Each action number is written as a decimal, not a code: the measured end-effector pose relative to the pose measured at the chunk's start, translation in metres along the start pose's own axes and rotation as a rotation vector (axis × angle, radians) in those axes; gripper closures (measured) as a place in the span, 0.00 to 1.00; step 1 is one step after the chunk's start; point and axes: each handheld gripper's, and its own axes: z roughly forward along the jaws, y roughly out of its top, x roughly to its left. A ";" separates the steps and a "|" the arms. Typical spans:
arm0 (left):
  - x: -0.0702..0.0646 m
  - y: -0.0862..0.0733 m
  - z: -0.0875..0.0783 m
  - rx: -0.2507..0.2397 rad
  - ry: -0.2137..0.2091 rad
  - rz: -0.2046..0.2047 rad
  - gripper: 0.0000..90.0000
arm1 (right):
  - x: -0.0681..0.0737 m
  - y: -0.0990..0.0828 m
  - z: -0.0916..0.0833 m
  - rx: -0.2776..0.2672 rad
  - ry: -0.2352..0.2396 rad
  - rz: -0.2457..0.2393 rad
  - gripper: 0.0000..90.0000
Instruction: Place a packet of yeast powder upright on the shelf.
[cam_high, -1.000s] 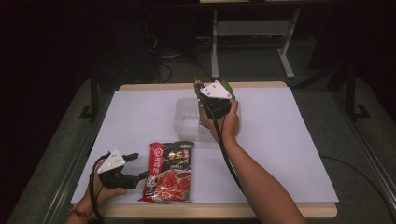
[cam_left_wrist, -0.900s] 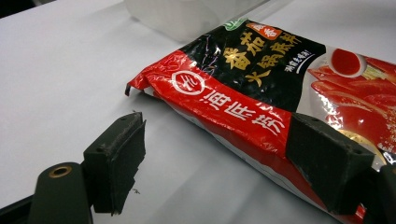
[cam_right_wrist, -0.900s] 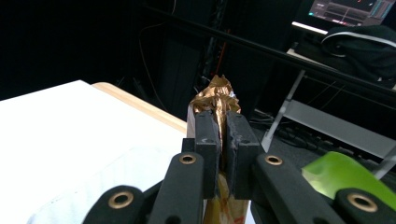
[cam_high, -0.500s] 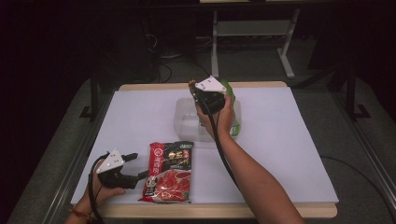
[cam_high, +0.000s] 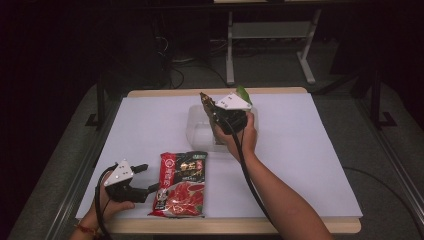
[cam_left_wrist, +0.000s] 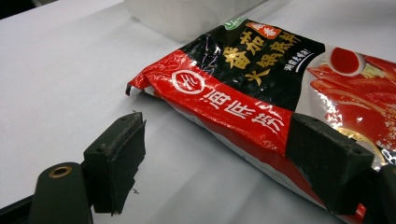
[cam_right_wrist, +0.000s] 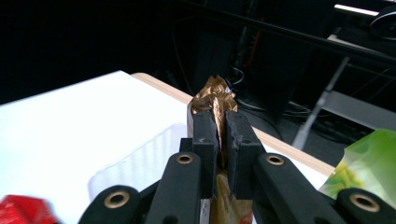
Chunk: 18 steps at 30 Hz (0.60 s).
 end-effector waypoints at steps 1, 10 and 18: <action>0.000 0.000 0.000 0.000 -0.001 -0.004 0.22 | -0.001 0.000 -0.004 -0.003 0.013 0.001 0.92; 0.001 0.000 -0.001 -0.008 -0.006 -0.011 0.22 | -0.010 0.007 -0.001 0.000 0.021 0.021 0.96; 0.003 -0.001 -0.001 -0.006 -0.015 -0.007 0.22 | -0.013 0.010 0.019 -0.035 -0.081 0.062 0.97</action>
